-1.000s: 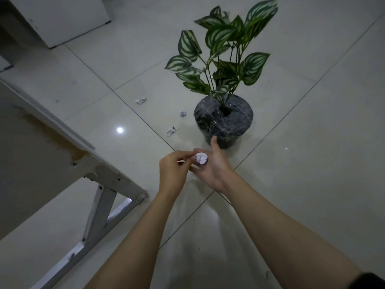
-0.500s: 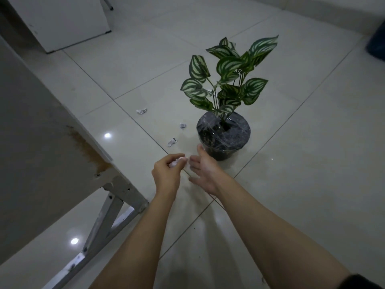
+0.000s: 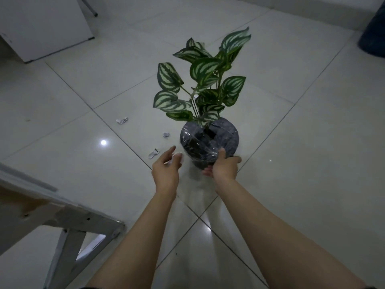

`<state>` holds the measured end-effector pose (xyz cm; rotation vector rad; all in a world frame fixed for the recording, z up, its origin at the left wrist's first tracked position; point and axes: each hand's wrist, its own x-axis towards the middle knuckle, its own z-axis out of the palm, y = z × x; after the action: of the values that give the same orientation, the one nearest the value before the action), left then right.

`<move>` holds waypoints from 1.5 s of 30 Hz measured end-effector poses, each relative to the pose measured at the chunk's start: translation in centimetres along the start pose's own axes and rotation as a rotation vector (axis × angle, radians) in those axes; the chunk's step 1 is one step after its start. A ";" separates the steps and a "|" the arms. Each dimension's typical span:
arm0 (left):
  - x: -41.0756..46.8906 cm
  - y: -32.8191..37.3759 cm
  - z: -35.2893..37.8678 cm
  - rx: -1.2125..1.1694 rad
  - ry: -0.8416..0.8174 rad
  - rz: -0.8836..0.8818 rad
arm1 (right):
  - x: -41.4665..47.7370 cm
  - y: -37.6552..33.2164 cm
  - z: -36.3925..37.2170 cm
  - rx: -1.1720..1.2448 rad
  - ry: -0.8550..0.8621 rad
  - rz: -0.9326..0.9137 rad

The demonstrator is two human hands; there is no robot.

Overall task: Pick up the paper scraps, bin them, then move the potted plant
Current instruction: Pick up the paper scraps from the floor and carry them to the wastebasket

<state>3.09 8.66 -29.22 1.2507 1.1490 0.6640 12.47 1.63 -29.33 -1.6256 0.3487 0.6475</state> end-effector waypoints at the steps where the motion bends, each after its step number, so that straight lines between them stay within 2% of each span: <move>1: 0.1 0.1 0.8 -0.034 -0.039 -0.010 | 0.5 -0.3 -0.7 -0.029 -0.002 -0.037; 7: -0.6 -0.2 5.0 -0.133 -0.142 -0.050 | 3.3 -1.3 -4.6 -0.091 0.013 -0.150; 15: -1.8 -0.1 9.4 -0.103 -0.215 -0.022 | 5.1 -2.4 -8.3 -0.130 0.095 -0.209; 21: -2.0 -0.2 8.5 -0.085 -0.185 -0.003 | 4.5 -1.3 -7.9 -0.106 0.159 -0.244; 25: -1.5 -1.9 4.9 -0.033 -0.035 -0.010 | 2.7 2.4 -5.7 0.004 0.285 -0.200; 27: -0.8 -3.1 2.0 0.008 0.085 -0.025 | 1.7 4.9 -3.4 0.059 0.222 -0.125; 29: 0.2 -3.8 -0.8 0.076 0.202 -0.033 | 1.1 7.0 -0.6 -0.055 0.056 -0.158; 33: 3.3 -4.3 -4.5 0.126 0.375 -0.024 | 1.0 7.9 5.3 -0.544 -0.346 -0.479; 37: 5.6 -4.8 -6.0 0.104 0.479 0.014 | 2.2 6.4 10.6 -0.815 -0.593 -0.771; 41: 6.6 -6.1 -6.6 0.086 0.515 0.024 | 4.6 6.2 13.5 -1.128 -0.692 -0.980; 43: 6.7 -6.6 -6.7 0.108 0.522 0.033 | 5.3 6.2 13.9 -1.199 -0.645 -1.071; 45: 6.8 -6.9 -6.6 0.110 0.517 0.044 | 5.9 5.7 13.9 -1.173 -0.568 -1.119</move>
<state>-2.01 15.54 -37.26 1.2335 1.6009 1.0054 10.95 15.06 -38.16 -2.1898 -1.5303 0.3629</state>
